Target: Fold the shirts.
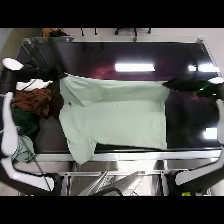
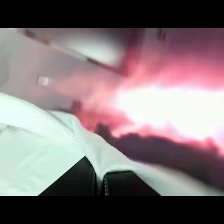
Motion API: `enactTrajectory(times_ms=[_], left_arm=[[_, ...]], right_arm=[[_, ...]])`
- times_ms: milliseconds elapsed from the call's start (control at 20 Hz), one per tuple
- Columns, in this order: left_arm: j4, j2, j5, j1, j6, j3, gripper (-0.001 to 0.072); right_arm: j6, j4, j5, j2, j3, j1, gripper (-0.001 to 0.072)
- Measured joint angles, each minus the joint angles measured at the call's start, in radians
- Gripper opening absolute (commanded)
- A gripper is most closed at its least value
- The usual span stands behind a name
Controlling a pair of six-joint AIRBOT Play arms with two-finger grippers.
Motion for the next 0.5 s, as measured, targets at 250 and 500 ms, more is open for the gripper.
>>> enactTrajectory(times_ms=[250, 500], left_arm=[[0.007, -0.262, -0.002, -0.021, -0.010, 0.216, 0.0012], [0.087, -0.325, -0.056, -0.011, -0.062, 0.329, 0.0012]], right_arm=[[0.034, 0.037, 0.014, -0.242, 0.211, 0.004, 0.0021], [0.113, -0.045, 0.119, -0.276, 0.333, 0.000, 0.0020]])
